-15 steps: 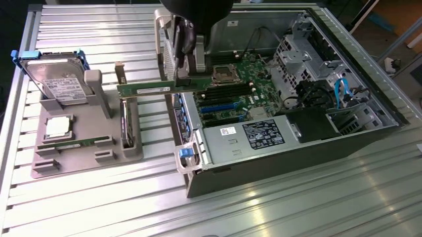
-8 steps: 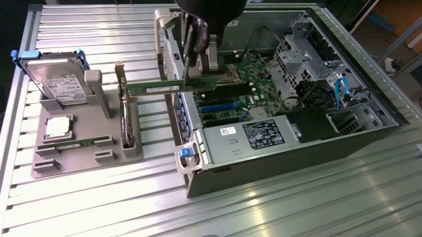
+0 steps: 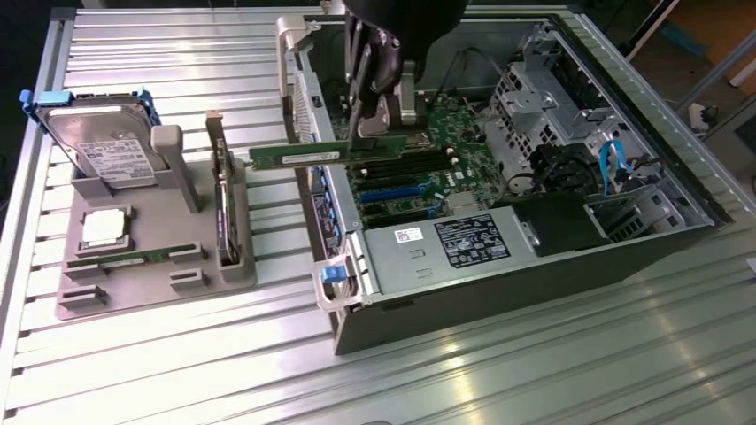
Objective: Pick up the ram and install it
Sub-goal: 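Pick up the ram and move it above insertion slot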
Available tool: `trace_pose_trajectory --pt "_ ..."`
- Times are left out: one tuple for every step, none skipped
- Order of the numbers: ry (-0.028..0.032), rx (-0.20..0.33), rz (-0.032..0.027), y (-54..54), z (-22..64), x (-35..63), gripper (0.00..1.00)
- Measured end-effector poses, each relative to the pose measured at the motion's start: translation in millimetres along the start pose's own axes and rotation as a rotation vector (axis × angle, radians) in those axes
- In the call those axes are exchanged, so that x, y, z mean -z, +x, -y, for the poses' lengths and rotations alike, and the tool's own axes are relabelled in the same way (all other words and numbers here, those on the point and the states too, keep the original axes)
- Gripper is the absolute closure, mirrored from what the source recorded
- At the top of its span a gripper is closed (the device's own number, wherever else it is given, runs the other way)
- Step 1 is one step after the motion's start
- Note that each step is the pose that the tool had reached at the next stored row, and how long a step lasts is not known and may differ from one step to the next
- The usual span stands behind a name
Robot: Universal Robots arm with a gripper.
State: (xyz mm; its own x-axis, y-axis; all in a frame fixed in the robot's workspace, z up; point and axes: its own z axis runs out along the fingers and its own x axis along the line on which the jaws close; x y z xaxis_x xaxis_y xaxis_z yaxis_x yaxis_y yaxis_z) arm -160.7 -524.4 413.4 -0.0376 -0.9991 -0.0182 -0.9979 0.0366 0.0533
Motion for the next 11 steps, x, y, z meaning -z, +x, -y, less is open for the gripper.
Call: trace_pose_trajectory --pt "-0.0001 0.000 0.0000 -0.1 2.7 0.1 0.88" --pt "-0.0003 0.000 0.0000 -0.2 5.5 0.3 0.88" --pt "-0.0005 0.000 0.0000 -0.3 8.6 0.4 0.88" --pt "-0.0007 0.000 0.0000 -0.4 10.9 0.6 0.88" --pt "-0.0008 0.000 -0.0001 -0.5 12.8 0.7 0.88" --pt "-0.0009 0.000 0.0000 -0.6 14.7 0.7 0.88" --pt "-0.0010 0.000 0.0000 -0.6 16.5 0.8 0.88" --pt "-0.0011 0.000 0.0000 -0.7 18.4 0.9 0.88" --pt "-0.0013 0.000 0.0000 -0.8 20.5 1.1 0.88" --pt "-0.0014 0.000 0.0000 -0.8 22.4 1.1 0.88" --pt "-0.0015 0.000 -0.0001 -0.9 24.3 1.3 0.88"
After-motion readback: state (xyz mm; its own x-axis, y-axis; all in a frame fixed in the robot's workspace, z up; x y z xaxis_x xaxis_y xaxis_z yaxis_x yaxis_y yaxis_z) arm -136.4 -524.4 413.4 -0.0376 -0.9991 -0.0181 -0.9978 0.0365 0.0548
